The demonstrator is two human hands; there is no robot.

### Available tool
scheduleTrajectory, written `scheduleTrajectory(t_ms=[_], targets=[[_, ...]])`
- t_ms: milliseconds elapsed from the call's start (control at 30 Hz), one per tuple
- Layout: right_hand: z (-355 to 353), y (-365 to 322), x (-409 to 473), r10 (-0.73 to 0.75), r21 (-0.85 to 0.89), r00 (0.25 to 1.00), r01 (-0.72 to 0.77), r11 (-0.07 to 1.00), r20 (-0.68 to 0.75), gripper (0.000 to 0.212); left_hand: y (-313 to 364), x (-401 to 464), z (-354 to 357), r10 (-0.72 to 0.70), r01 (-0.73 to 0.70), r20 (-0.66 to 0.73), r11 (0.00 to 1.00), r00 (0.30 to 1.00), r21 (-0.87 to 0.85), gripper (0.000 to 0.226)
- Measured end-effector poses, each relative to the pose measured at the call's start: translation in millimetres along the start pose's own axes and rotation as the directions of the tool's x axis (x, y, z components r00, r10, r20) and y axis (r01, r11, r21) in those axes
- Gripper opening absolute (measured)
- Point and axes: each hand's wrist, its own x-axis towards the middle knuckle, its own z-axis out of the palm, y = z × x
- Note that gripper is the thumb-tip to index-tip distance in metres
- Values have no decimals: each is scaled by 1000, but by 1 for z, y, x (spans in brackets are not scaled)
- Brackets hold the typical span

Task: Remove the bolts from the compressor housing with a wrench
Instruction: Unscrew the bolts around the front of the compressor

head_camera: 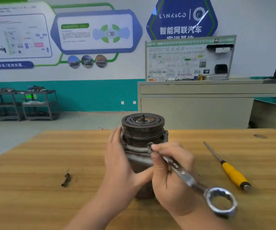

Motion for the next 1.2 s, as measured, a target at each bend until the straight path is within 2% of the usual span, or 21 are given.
scheduleTrajectory(t_ms=[100,167,267,433,567,633,700,800,867,933,967,1000,1033,1100,1133,1167,1200], targets=[[3,-2,-2,12,-24,1000,-12,1000,22,19,3,8,15,72,-68,-82,996,994,50,106],[1,-2,0,132,17,989,-131,991,-62,10,0,7,21,123,-121,-191,992,974,20,91],[-4,3,3,197,40,966,-193,980,-166,19,-5,5,29,142,-161,-305,986,942,-39,65],[-9,6,4,187,22,968,-186,982,-169,19,-5,-1,29,141,-164,-278,985,950,-61,30],[-2,1,1,186,-25,962,-195,980,-201,17,-2,-6,28,129,-153,-241,985,962,-85,28],[2,0,0,184,-61,960,-201,978,-211,6,0,-7,27,121,-144,-222,985,967,-93,29],[7,-3,0,119,-130,974,-146,981,-192,17,1,-8,26,112,-133,-204,986,973,-96,31],[9,-4,3,45,-202,985,-79,976,-166,19,2,-8,25,102,-123,-185,987,977,-106,35],[9,-3,6,161,-110,962,-188,976,-222,13,2,-8,25,109,-126,-190,989,976,-83,34],[6,1,10,399,103,847,-389,916,-351,7,1,-8,26,115,-129,-208,990,971,-54,35],[4,8,12,542,214,747,-499,840,-385,10,0,-9,27,114,-127,-212,991,971,-49,35],[-1,18,14,697,328,620,-616,717,-360,14,0,-9,27,108,-121,-207,991,972,-51,36],[-6,27,19,836,439,475,-712,548,-274,17,-1,-10,27,100,-112,-196,992,975,-54,37],[-17,43,26,972,608,234,-772,185,2,16,-1,-10,28,99,-110,-186,992,978,-53,37],[-21,47,29,978,666,181,-743,66,105,15,-2,-10,28,103,-114,-185,992,977,-51,37],[-25,48,30,971,715,185,-699,22,151,14,-2,-10,27,106,-118,-182,992,977,-51,37],[-27,47,31,962,754,229,-656,41,146,15,-2,-10,27,110,-121,-177,991,978,-51,38]])
